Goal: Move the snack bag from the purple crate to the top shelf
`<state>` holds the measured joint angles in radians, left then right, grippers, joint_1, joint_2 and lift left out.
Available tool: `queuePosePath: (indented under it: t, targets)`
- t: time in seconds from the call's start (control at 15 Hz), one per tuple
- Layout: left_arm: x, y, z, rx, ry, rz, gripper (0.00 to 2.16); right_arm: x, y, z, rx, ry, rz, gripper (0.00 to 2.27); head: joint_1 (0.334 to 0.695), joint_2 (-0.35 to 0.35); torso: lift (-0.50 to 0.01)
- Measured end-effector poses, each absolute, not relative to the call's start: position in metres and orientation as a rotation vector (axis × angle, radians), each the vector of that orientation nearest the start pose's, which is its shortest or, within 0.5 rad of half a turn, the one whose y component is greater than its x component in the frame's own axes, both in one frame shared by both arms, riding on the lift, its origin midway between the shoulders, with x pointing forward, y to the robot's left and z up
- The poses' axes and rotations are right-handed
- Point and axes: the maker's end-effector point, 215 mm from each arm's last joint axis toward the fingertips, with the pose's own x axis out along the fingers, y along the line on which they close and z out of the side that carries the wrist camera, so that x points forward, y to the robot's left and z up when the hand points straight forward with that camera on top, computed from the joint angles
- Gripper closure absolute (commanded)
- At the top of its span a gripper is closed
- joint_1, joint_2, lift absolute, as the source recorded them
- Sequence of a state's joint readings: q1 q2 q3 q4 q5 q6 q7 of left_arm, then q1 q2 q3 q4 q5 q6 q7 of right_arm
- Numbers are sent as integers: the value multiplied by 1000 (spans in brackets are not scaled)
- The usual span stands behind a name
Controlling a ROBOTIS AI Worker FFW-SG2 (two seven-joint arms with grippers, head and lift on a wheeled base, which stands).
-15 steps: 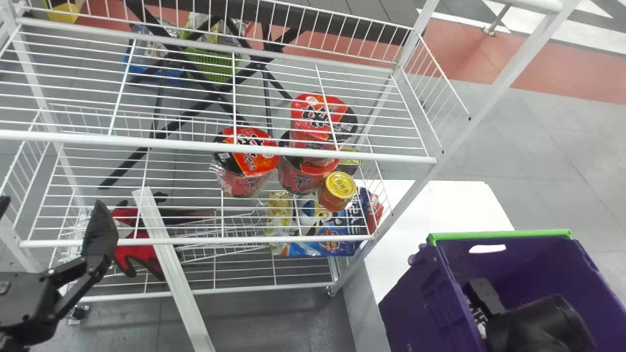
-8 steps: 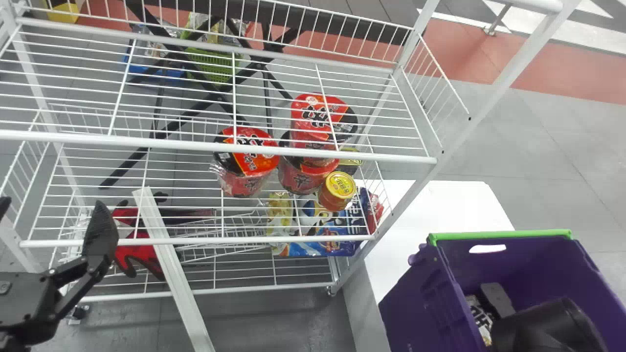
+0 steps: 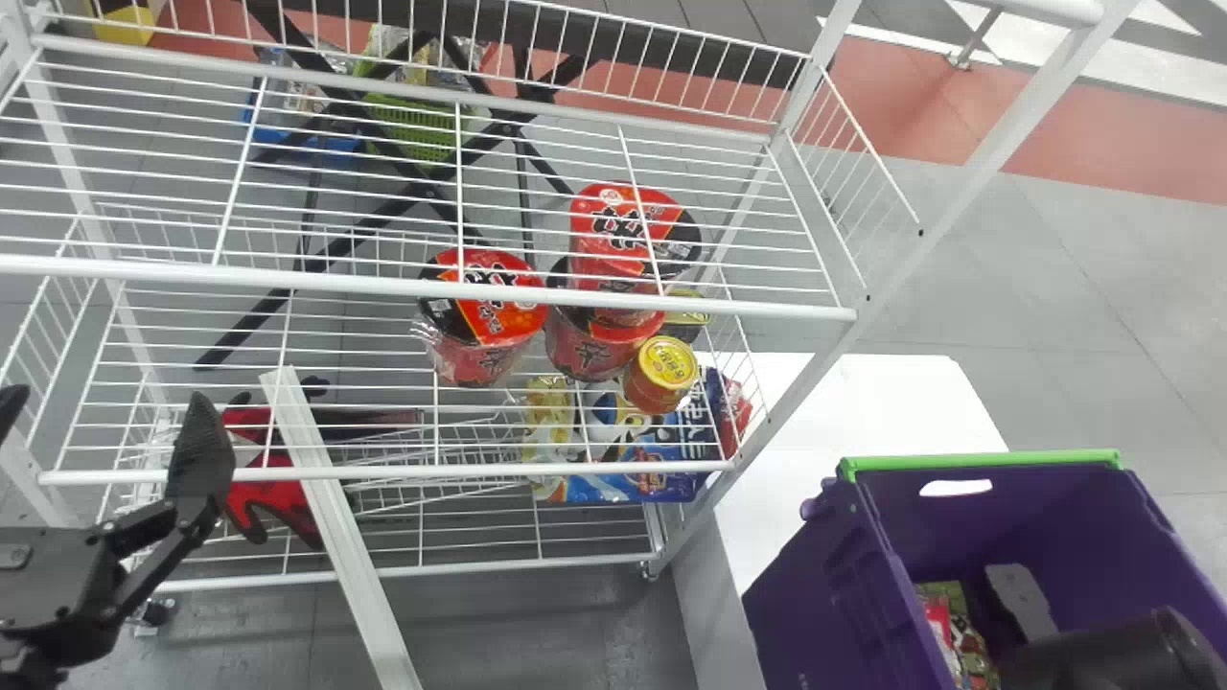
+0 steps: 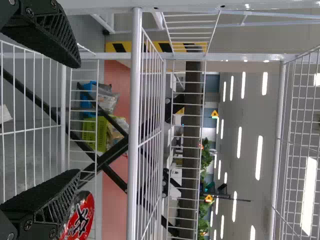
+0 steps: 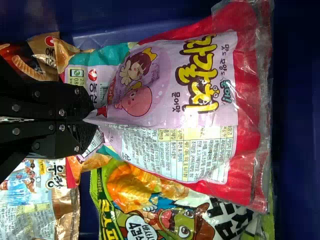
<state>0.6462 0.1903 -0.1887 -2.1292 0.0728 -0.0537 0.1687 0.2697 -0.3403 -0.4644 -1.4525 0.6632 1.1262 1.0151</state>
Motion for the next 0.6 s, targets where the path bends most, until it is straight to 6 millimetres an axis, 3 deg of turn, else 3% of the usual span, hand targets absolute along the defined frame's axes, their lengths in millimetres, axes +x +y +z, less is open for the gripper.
queuePosePath:
  t: [0.13, 0.2, 0.6]
  targets:
    - [393, 173, -348, -24, 63, -89, 56, 163, -550, -618, 58, 1525, -76, 1663, 695, -350, -437]
    - [393, 173, -347, -24, 62, -90, 56, 166, -549, -615, 55, 1499, -62, 1902, 695, -350, -433]
    - [396, 173, -349, -23, 63, -89, 56, 160, -539, -593, 22, 1391, -78, 1922, 695, -350, -409]
